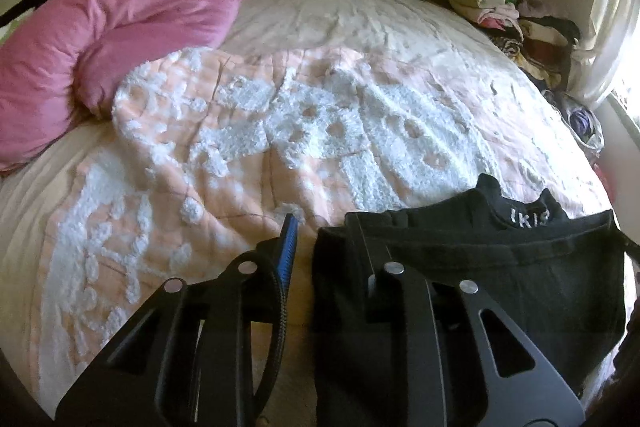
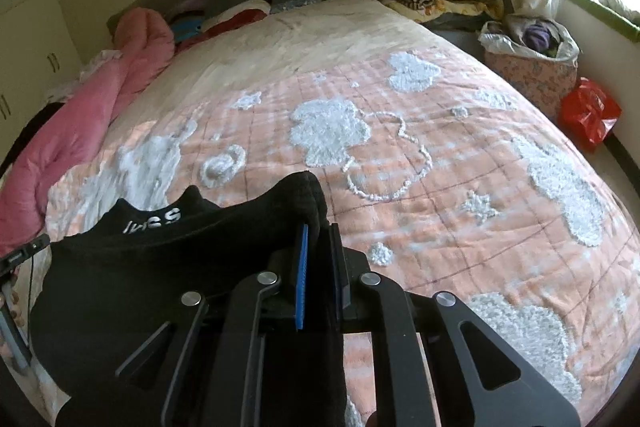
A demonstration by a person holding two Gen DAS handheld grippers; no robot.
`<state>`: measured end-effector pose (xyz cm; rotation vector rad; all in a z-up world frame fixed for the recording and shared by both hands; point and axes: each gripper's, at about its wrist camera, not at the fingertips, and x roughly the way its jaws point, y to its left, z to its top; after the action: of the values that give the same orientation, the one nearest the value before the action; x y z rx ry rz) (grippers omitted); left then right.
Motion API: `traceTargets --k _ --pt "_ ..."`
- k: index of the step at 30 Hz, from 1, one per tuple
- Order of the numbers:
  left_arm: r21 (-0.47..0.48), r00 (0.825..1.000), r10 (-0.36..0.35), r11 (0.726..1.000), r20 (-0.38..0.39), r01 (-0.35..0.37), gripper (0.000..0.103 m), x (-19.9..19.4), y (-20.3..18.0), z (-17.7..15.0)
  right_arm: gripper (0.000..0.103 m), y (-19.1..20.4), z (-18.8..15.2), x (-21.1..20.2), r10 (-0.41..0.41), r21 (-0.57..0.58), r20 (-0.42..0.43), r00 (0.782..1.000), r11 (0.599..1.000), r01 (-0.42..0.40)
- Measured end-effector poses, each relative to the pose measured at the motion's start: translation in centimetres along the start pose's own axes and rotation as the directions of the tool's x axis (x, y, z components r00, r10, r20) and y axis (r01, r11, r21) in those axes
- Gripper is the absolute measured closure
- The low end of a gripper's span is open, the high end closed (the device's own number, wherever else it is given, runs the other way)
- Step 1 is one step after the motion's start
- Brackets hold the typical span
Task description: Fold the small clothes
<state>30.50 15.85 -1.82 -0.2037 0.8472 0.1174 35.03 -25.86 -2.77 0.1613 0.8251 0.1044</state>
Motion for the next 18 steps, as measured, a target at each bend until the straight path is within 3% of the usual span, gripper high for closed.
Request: traceTargets --k 5,6,11,12,13,16,18 --pt "0.012 0.999 -0.016 1.0 -0.033 0.017 0.085 0.3 0.1 -0.7 0.09 0.4 -1.0 1.3 -0.057 -0.029 -0.044 0.997 0.998 0.056" --pt "0.008 0.999 -0.024 1.0 -0.028 0.024 0.083 0.1 0.2 -0.8 0.083 0.5 -1.0 1.1 -0.06 -0.03 -0.039 0.997 0.998 0.059" --pt "0.012 0.996 -0.058 0.998 -0.071 0.059 0.056 0.6 0.3 -0.9 0.062 1.0 -0.5 -0.5 -0.042 -0.055 -0.002 0.999 0.998 0.042" --pt "0.018 0.996 -0.053 0.998 -0.075 0.055 0.055 0.8 0.2 -1.0 0.054 1.2 -0.3 -0.5 -0.036 -0.067 -0.003 0.999 0.997 0.036" --pt "0.028 0.995 -0.046 0.998 -0.085 0.048 0.055 1.2 -0.1 -1.0 0.053 1.5 -0.1 -0.2 -0.032 -0.087 -0.01 0.999 0.996 0.031" --pt "0.023 0.993 -0.054 0.998 -0.104 0.056 0.056 2.2 -0.4 -1.2 0.053 2.3 0.2 1.5 -0.058 -0.136 -0.056 0.997 0.989 0.05" --pt "0.025 0.993 -0.052 0.998 -0.104 0.055 0.065 2.5 -0.6 -1.2 0.055 2.4 0.1 2.8 -0.076 -0.15 -0.086 0.993 0.987 0.063"
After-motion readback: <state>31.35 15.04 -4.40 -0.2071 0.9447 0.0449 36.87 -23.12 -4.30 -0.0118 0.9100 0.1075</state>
